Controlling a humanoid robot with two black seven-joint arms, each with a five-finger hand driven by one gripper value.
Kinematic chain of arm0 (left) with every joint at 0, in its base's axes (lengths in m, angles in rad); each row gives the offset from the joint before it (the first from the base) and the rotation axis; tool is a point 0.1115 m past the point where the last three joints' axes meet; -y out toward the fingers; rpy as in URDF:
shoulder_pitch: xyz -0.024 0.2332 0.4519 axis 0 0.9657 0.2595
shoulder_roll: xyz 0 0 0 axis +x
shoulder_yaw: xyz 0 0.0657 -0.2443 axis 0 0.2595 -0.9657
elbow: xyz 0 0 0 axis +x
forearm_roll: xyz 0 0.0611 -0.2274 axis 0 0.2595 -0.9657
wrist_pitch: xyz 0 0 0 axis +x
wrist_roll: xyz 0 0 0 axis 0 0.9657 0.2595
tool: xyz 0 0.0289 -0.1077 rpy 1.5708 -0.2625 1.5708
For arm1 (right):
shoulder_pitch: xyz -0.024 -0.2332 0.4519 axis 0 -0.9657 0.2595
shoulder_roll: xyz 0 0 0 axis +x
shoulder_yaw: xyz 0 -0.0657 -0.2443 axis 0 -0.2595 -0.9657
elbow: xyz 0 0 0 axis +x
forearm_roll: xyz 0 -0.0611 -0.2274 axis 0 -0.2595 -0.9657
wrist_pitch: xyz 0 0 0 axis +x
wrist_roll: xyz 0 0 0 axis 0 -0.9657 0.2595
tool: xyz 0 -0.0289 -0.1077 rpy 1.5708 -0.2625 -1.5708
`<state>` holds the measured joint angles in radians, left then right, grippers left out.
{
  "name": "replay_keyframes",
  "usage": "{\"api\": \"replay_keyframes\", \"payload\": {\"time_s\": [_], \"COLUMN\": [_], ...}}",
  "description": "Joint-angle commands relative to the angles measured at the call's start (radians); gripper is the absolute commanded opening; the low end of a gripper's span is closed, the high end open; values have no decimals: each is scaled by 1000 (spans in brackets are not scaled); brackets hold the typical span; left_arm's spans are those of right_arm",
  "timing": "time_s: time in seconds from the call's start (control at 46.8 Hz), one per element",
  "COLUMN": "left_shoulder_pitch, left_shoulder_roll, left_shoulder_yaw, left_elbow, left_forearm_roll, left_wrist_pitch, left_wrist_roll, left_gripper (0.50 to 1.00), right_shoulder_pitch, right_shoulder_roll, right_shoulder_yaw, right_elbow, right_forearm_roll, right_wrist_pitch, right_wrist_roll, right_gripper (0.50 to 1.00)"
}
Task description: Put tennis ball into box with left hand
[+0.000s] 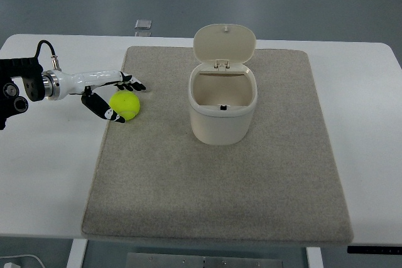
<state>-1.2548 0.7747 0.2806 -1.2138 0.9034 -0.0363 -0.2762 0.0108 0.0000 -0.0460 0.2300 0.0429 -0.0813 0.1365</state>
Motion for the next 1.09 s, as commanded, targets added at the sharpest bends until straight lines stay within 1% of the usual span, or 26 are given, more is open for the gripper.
{"api": "replay_keyframes", "payload": {"time_s": [0.0, 0.342, 0.555, 0.726, 1.068], "left_shoulder_pitch": [0, 0, 8, 12, 12], "left_shoulder_roll": [2, 29, 25, 15, -1], "left_shoulder_yaw": [2, 8, 8, 8, 23], "left_elbow": [-4, -13, -13, -12, -6], "left_forearm_roll": [0, 0, 0, 0, 26], "left_wrist_pitch": [-1, 1, 4, 42, 44], "left_wrist_roll": [0, 0, 0, 0, 0], "left_gripper": [866, 864, 864, 861, 857], "right_shoulder_pitch": [0, 0, 0, 0, 0], "right_shoulder_roll": [0, 0, 0, 0, 0], "right_shoulder_yaw": [0, 0, 0, 0, 0], "right_elbow": [0, 0, -1, -1, 0], "right_forearm_roll": [0, 0, 0, 0, 0], "right_wrist_pitch": [0, 0, 0, 0, 0], "right_wrist_roll": [2, 0, 2, 0, 0], "right_gripper": [938, 938, 938, 938, 938]}}
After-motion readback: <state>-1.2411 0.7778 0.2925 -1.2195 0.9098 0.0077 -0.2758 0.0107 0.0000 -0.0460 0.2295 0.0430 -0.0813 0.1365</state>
